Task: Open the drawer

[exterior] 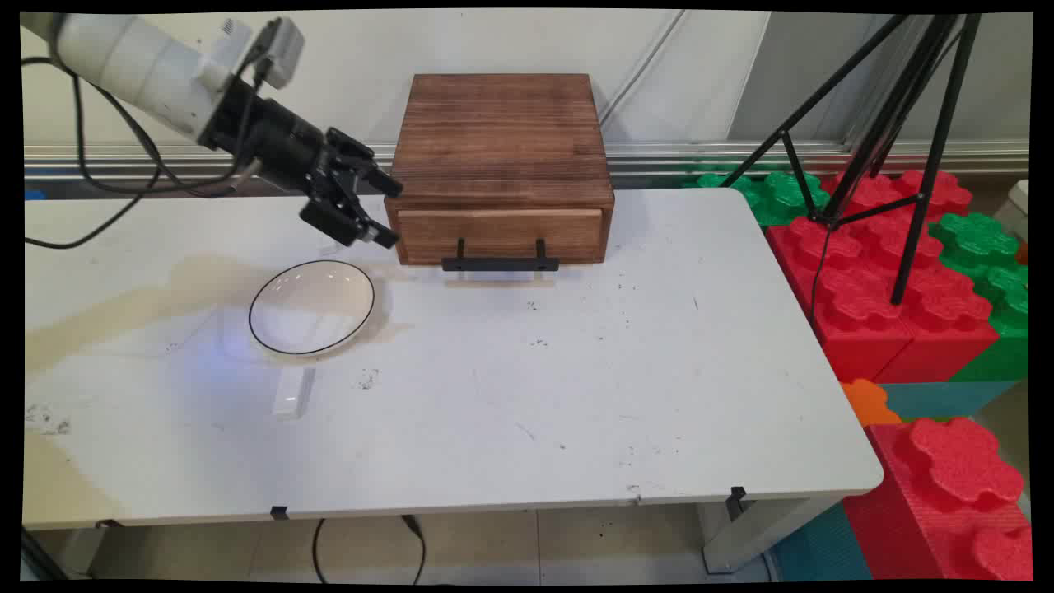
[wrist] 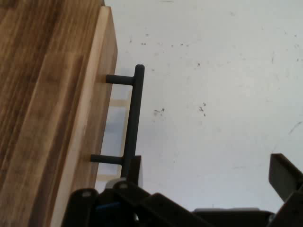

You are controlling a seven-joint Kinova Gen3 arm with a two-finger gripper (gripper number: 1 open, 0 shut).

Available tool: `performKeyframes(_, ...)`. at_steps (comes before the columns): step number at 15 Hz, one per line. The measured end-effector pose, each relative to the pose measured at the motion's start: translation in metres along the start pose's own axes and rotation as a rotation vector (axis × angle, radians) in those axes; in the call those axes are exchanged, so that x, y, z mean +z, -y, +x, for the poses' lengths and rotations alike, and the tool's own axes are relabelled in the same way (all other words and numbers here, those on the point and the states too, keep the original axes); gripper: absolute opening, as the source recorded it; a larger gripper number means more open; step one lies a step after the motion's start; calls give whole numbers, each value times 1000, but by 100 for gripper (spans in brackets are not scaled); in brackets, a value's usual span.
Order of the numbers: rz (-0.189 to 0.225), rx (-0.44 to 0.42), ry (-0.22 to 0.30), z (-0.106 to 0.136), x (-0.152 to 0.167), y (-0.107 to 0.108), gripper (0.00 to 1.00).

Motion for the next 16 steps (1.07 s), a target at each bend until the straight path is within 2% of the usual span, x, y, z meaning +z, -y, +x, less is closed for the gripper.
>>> performKeyframes(9, -22, 88, 35, 7, 66, 15, 100)
performKeyframes(16, -16, 127, 79, 17, 113, 19, 100)
